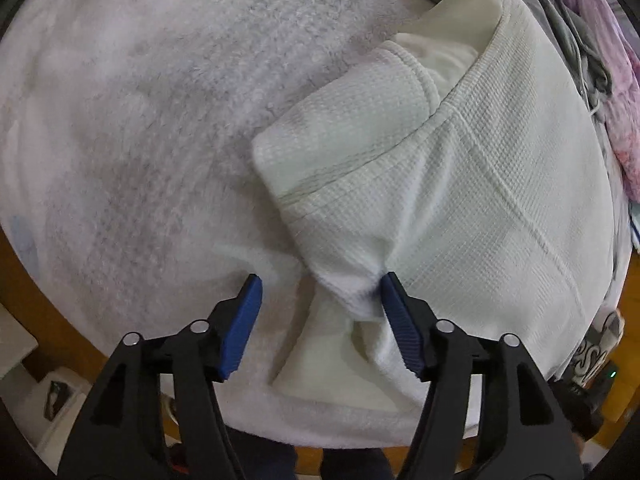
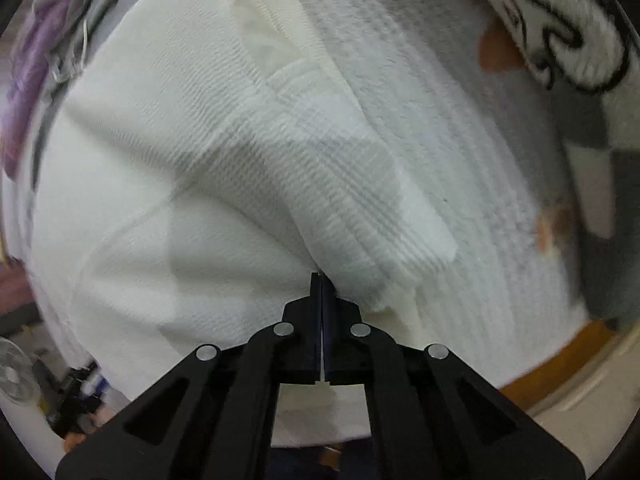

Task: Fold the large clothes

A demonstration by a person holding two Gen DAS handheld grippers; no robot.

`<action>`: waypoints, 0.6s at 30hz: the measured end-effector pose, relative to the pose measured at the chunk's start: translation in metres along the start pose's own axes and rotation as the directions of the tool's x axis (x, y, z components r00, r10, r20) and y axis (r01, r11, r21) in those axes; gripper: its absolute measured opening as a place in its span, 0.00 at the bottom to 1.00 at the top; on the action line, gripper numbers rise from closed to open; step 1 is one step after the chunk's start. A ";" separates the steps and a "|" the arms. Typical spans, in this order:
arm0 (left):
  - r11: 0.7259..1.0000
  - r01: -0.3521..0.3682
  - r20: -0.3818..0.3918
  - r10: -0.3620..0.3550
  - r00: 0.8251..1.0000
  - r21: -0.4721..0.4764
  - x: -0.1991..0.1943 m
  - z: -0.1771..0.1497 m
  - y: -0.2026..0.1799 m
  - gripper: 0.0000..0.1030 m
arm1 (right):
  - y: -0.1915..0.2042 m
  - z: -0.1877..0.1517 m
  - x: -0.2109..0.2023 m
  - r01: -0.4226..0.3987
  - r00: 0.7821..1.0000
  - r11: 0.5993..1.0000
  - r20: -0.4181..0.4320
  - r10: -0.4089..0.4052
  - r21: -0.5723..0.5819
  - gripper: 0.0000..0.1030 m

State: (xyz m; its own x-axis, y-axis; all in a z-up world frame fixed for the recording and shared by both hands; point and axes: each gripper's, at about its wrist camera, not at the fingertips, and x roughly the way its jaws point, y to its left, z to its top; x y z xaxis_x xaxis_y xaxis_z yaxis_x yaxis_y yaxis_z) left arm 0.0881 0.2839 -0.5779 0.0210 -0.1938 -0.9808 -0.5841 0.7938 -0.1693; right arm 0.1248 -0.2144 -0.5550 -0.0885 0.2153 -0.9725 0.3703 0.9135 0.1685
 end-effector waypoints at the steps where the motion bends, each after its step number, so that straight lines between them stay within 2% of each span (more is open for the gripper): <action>1: 1.000 0.011 -0.004 -0.011 1.000 0.003 -0.002 0.000 0.002 0.62 | 0.005 0.001 -0.002 0.019 1.000 1.000 -0.008 -0.019 -0.008 0.00; 2: 1.000 0.030 -0.003 -0.030 1.000 0.000 -0.007 0.001 0.006 0.62 | 0.016 0.002 -0.010 0.054 0.999 0.998 -0.005 -0.054 -0.041 0.02; 3: 0.999 0.052 0.005 -0.052 0.999 -0.006 -0.012 0.001 0.009 0.63 | 0.031 0.005 -0.022 0.056 0.998 0.995 0.020 -0.054 -0.081 0.03; 5: 0.992 0.129 0.051 -0.128 0.990 -0.013 -0.030 0.000 0.016 0.63 | 0.071 0.012 -0.049 -0.039 0.996 0.989 0.074 0.050 -0.145 0.03; 6: 0.990 0.143 0.069 -0.142 0.987 -0.013 -0.036 0.000 0.019 0.65 | 0.096 0.017 -0.060 -0.074 0.991 0.979 0.098 0.094 -0.189 0.03; 7: 0.987 0.161 0.098 -0.158 0.983 -0.017 -0.044 -0.002 0.023 0.72 | 0.127 0.023 -0.069 -0.102 0.983 0.962 0.121 0.136 -0.252 0.03; 8: 0.986 0.164 0.115 -0.160 0.980 -0.023 -0.049 -0.003 0.026 0.78 | 0.156 0.030 -0.073 -0.128 0.976 0.944 0.130 0.174 -0.303 0.02; 11: 0.983 0.168 0.124 -0.158 0.980 -0.069 -0.051 -0.011 0.039 0.78 | 0.230 0.049 -0.066 -0.154 0.967 0.906 0.127 0.219 -0.395 0.02; 14: 0.979 0.167 0.100 -0.156 0.983 -0.120 -0.046 -0.015 0.049 0.78 | 0.286 0.073 -0.036 -0.107 0.978 0.901 0.118 0.172 -0.421 0.01; 15: 0.976 0.169 0.093 -0.157 0.983 -0.134 -0.040 -0.017 0.051 0.78 | 0.297 0.076 -0.021 -0.059 0.986 0.902 0.117 0.120 -0.428 0.01; 17: 0.972 0.175 0.079 -0.164 0.983 -0.154 -0.035 -0.020 0.057 0.78 | 0.304 0.089 0.017 0.010 0.997 0.902 0.076 0.025 -0.431 0.00; 18: 0.971 0.176 0.070 -0.167 0.984 -0.162 -0.033 -0.020 0.061 0.78 | 0.299 0.093 0.033 0.012 0.998 0.911 0.055 0.011 -0.411 0.00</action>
State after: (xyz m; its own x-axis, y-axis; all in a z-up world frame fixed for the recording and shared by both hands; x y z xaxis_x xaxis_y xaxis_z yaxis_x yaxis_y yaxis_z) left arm 0.0358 0.3270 -0.5537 0.1747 -0.2826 -0.9432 -0.6951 0.6431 -0.3214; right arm 0.3182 0.0334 -0.5519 -0.0339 0.2062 -0.9779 -0.0439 0.9772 0.2075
